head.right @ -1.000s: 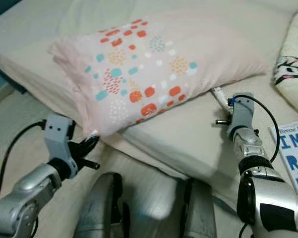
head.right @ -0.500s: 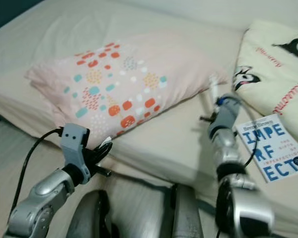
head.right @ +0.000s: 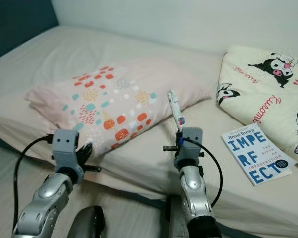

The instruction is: Clean up the room

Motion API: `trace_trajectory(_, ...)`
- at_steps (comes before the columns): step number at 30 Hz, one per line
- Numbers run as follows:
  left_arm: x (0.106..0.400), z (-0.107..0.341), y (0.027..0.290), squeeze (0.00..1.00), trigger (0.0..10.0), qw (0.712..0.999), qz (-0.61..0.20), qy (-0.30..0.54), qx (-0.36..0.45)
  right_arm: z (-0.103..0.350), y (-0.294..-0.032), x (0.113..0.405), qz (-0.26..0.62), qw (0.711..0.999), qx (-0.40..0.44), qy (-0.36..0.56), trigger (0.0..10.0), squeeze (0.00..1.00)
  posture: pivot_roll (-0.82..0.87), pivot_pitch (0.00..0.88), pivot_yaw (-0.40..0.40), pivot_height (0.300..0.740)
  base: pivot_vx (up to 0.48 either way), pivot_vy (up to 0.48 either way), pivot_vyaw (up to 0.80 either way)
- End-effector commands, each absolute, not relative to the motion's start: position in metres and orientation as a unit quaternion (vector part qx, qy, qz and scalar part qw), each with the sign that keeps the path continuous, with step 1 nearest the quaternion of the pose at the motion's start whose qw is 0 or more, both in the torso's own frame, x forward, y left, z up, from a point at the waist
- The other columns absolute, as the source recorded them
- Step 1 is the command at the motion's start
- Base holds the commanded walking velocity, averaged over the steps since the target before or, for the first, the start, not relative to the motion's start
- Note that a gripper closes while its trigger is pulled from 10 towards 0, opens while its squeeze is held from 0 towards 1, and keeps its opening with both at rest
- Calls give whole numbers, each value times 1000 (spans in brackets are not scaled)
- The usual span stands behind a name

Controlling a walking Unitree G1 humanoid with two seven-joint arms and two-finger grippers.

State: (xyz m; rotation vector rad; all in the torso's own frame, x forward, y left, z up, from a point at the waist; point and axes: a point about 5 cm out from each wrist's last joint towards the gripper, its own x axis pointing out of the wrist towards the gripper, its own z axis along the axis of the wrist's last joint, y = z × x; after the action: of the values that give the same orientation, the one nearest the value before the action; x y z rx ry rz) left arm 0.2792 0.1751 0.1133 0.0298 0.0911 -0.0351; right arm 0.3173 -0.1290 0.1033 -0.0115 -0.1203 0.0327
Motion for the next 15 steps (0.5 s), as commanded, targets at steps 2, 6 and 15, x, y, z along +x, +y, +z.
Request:
trace_trajectory(2,281,110,175,0,10000,999,-11,40,21,93,-127,309,28,999,-13,-43,10000,0,-12,74,-47,591,0,0,0)
trace_trajectory(6,286,114,175,0,10000,999,6,27,19,89,-127,303,22,999,-14,-27,10000,0,-9,67,-56,606,0,0,0)
trace_trajectory(15,289,112,166,0,10000,1000,-2,17,26,86,-125,297,21,999,-17,-19,10000,0,-12,59,-59,636,0,0,0)
